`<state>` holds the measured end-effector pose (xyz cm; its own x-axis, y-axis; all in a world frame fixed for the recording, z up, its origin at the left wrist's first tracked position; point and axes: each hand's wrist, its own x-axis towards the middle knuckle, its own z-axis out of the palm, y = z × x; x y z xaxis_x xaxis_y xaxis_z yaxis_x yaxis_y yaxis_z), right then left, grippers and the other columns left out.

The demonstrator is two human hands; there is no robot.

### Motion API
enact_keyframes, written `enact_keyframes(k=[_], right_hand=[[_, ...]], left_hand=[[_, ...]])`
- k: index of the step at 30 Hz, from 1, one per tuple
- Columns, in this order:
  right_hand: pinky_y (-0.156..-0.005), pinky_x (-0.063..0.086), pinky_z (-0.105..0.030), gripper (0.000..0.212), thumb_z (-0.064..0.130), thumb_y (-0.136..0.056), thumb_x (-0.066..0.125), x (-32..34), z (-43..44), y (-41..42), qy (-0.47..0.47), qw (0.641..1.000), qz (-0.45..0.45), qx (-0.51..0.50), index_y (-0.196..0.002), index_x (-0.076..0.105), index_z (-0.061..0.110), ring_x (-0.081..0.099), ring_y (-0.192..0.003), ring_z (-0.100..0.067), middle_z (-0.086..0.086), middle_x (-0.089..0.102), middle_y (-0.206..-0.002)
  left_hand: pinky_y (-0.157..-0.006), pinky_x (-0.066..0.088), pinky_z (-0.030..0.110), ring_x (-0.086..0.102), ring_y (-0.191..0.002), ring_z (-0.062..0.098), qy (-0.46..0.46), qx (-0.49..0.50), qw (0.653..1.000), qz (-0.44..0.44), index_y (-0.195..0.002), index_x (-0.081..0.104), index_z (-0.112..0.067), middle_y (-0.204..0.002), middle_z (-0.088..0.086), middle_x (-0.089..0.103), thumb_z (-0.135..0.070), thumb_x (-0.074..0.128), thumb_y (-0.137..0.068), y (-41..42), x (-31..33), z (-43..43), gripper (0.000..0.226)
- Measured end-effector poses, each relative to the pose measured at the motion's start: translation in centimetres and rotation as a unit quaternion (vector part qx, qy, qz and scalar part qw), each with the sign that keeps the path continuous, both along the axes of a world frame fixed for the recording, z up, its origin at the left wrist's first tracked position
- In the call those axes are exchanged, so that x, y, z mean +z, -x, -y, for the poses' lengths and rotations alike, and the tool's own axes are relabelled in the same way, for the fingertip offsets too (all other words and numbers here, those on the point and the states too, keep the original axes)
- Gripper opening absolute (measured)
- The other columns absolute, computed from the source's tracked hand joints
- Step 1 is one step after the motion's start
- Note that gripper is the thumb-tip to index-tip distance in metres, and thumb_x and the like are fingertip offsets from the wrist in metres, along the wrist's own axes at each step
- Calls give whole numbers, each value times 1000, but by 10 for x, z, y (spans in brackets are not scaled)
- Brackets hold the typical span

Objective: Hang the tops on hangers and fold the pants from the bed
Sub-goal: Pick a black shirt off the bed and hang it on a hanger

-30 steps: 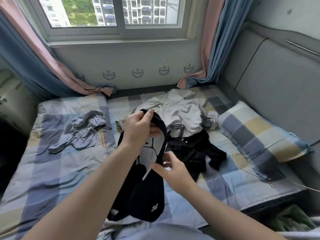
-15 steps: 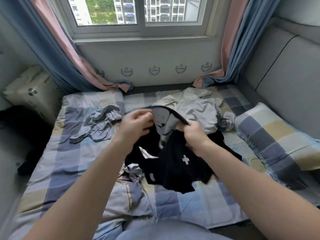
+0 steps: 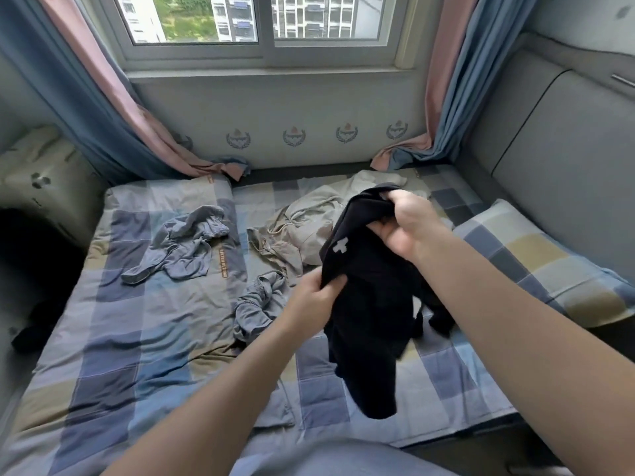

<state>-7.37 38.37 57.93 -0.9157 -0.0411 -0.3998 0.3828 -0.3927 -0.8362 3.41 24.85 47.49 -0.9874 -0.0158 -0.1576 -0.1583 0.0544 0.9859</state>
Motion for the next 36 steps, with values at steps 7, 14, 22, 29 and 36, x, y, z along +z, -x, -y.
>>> enact_keyframes(k=[7,14,22,29,36], right_hand=[[-88,52,-42,7,13,-100,55,-34,-36,-29,-92,994,-51,33,-106,57,17,63,-105,-24,-9,66,-114],[-74,53,-21,27,21,-88,75,-95,-16,-97,-273,924,-124,238,-109,58,21,64,-88,-11,-6,68,-106],[-75,45,-14,13,39,-89,68,-127,37,-111,-329,903,-104,257,-98,60,34,62,-100,-11,9,66,-106],[-71,48,-17,21,46,-82,70,-121,43,-103,-327,899,-158,244,-97,60,34,61,-83,3,16,68,-88],[-63,42,-24,7,9,-96,64,-108,14,-79,-194,945,-189,181,-91,65,13,54,-67,-7,4,64,-72]], left_hand=[[-58,57,33,73,-91,27,-149,145,977,53,-97,74,-21,-100,10,76,-26,56,-101,23,39,27,19],[-52,57,32,71,-83,25,-267,251,918,148,-113,63,-10,-98,12,72,-20,55,-103,24,53,35,17],[-66,58,39,71,-84,26,-379,228,883,157,-111,61,-3,-98,15,71,-14,53,-102,15,81,33,16],[-61,61,38,71,-96,29,-428,244,859,141,-118,60,-1,-111,18,70,-13,56,-100,10,88,38,22],[-81,58,37,68,-108,26,-304,314,895,94,-126,58,-5,-119,12,69,-13,62,-97,15,76,61,31]])
